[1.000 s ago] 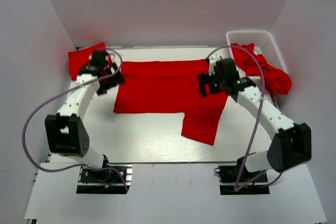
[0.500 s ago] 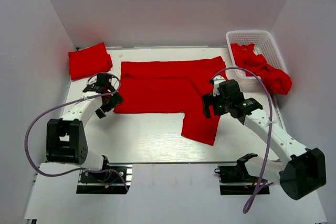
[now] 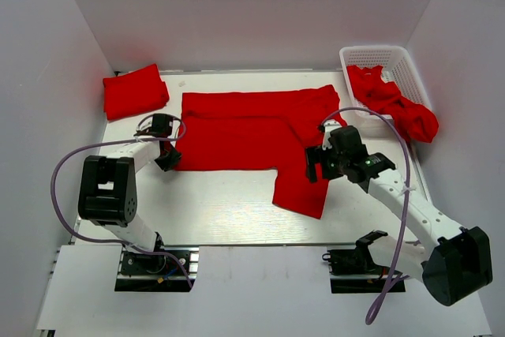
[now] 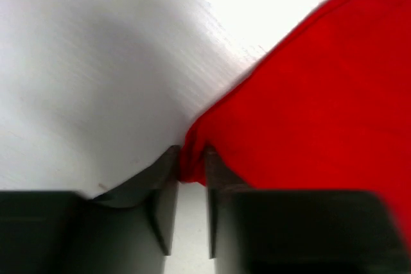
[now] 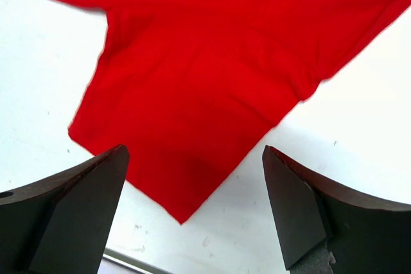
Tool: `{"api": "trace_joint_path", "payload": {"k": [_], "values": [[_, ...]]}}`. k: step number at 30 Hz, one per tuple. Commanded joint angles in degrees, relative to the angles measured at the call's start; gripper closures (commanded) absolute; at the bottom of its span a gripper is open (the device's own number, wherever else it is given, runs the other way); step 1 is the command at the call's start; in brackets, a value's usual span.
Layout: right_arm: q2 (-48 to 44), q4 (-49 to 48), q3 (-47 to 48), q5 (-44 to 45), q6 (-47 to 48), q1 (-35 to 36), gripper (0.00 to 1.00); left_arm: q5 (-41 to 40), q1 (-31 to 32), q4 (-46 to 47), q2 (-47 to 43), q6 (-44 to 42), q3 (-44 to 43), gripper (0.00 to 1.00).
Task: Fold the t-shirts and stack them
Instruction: Grap the side of the flattened tshirt closest away from the robot with both arms
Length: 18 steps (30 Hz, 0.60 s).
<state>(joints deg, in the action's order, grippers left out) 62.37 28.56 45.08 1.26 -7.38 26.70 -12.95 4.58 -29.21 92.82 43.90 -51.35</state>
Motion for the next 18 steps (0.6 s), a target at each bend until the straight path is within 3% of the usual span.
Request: {"api": "trace_joint_path", "payload": {"k": [1, 4, 9, 18], "values": [[-2.2, 0.9, -1.5, -0.6, -1.9, 0.2, 0.1, 0.4, -0.4, 1.8, 1.4, 0.4, 1.4, 0.71], [-2.0, 2.3, -2.2, -0.6, -2.1, 1.2, 0.1, 1.0, -0.4, 2.5, 1.4, 0.4, 3.1, 1.0], [0.5, 1.9, -3.5, -5.9, -3.9, 6.0, 0.1, 1.6, -0.4, 2.5, 0.6, -0.7, 2.6, 1.0], [5.5, -0.2, -5.6, -4.4, -6.7, 17.3, 0.1, -0.7, -0.4, 2.3, 1.5, -3.7, -0.8, 1.0]]}}
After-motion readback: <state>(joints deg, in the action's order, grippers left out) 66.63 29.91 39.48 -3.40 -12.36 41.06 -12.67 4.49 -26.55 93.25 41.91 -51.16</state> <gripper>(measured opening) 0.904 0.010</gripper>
